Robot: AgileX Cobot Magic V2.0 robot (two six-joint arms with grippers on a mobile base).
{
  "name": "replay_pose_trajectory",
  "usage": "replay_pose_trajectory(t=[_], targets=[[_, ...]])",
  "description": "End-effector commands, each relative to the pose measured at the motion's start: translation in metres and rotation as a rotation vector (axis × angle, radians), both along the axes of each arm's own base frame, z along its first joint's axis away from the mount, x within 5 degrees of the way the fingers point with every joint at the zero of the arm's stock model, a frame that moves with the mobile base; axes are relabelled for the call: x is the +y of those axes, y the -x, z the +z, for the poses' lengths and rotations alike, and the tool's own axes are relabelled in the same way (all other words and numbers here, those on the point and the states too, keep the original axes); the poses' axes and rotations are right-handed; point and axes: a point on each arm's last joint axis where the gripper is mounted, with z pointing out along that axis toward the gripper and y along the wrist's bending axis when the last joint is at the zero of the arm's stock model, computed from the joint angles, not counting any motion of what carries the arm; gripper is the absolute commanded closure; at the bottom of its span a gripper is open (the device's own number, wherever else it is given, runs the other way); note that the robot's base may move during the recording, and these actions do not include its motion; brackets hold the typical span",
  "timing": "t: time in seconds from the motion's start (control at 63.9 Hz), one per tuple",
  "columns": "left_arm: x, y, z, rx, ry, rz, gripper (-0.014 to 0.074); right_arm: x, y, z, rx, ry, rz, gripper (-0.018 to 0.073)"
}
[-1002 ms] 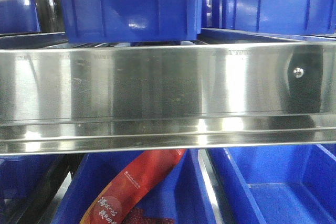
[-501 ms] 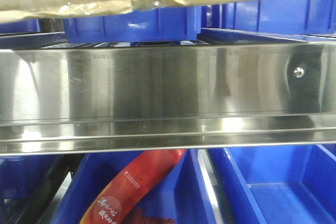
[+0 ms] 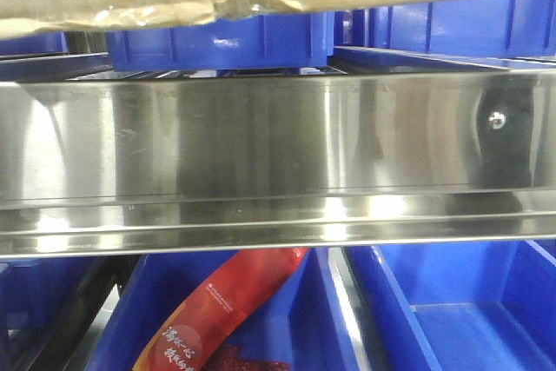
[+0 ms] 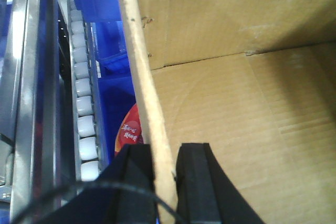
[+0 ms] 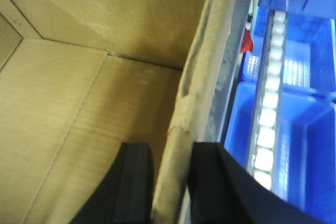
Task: Grab carton from right shelf to conveyor
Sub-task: 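Lift the carton off the shelf with both grippers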
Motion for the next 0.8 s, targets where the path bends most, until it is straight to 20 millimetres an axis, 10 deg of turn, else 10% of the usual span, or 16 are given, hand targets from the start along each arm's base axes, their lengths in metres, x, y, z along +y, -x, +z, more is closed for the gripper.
replay_pose_trajectory(t=[0.0,0.783], targets=[[-0.0003,0.0054,0.0066,-0.044,0.020,-0.020,0.0602,-0.0010,0.0007,0.0121,-0.111,-0.044,0.003,0.0620],[0.0000,0.0053,0.0067,-0.046,0.017,-0.018,0.0602,0.0009,-0.0028,0.0194,-0.190,-0.090,0.001,0.0620]])
